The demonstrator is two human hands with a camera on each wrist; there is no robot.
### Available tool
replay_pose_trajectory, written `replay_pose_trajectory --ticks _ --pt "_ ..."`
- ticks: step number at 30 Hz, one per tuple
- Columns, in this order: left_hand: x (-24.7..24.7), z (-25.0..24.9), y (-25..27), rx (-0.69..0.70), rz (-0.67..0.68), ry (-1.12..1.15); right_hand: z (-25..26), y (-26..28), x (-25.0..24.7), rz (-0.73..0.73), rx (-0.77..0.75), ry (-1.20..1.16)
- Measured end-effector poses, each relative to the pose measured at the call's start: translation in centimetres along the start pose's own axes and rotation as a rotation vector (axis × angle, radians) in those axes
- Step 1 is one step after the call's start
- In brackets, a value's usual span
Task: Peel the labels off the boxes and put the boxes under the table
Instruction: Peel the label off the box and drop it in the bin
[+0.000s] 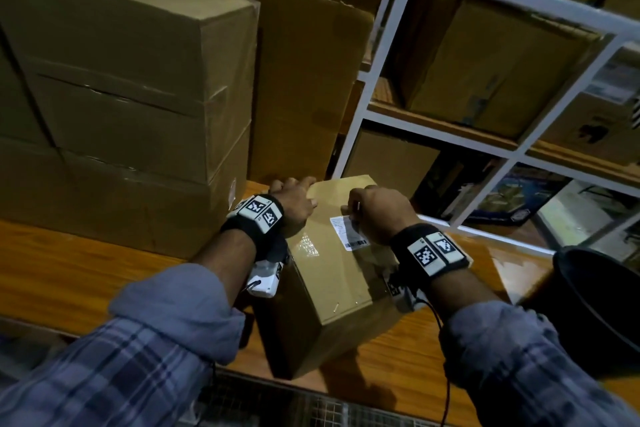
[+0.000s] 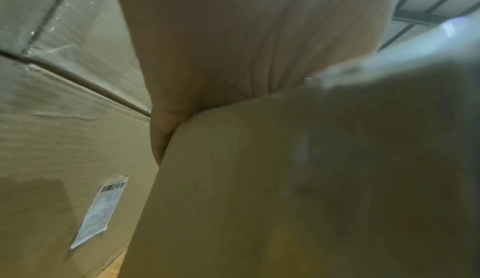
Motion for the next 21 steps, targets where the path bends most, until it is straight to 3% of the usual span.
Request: replay_pose_trajectory --ticks 21 --pt "0.0 -0.3 0.6 -0.010 -0.010 -0.017 -0.1 1.1 -0.2 -0.031 0.009 -0.038"
Point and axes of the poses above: each hand's wrist, its own y-axis away from the middle knuckle, its own x-axis out of the palm, z = x × y, the point moved 4 cm from there along -y, towards the middle knuckle, and after that the axes turned 6 degrees about x, right-handed, at the moved point
